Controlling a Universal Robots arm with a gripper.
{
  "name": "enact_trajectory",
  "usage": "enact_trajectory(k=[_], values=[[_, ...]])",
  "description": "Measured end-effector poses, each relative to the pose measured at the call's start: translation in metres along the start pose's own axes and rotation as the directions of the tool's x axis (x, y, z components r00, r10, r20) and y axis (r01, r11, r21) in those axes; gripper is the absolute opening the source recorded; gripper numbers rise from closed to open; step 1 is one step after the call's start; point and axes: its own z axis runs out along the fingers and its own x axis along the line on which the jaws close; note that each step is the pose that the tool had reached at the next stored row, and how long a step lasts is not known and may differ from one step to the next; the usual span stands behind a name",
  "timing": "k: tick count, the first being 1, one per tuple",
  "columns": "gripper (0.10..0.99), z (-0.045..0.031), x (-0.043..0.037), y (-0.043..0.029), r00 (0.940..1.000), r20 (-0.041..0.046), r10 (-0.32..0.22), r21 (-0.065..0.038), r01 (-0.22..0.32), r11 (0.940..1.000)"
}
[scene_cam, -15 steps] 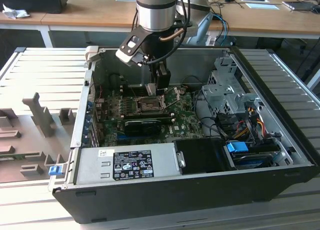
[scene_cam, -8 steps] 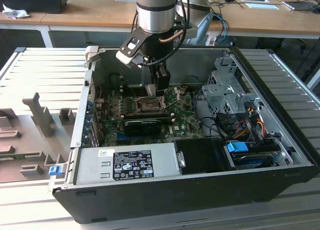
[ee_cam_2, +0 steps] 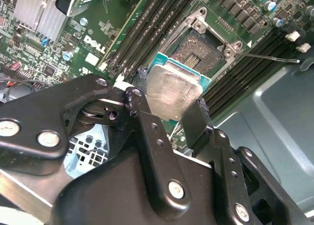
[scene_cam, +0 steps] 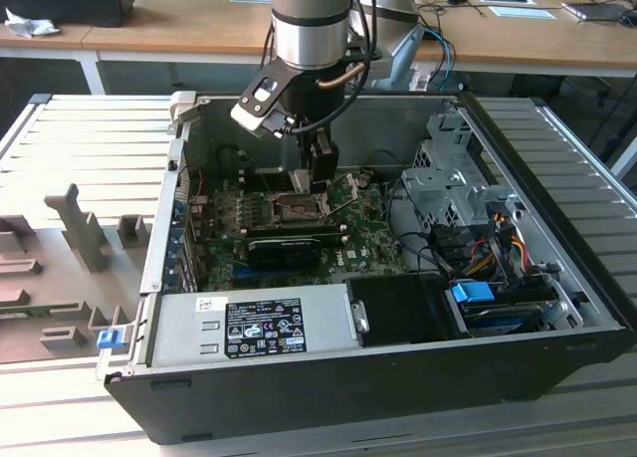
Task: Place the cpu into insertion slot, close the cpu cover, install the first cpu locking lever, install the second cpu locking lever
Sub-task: 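Place the cpu into insertion slot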
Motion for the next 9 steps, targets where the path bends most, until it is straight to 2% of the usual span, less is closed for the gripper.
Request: enact_trajectory(k=[9], values=[[0.529, 0.0058, -0.0001, -0.0005, 1.0, 0.0001, 0.0, 0.0, 0.0, 1.0]])
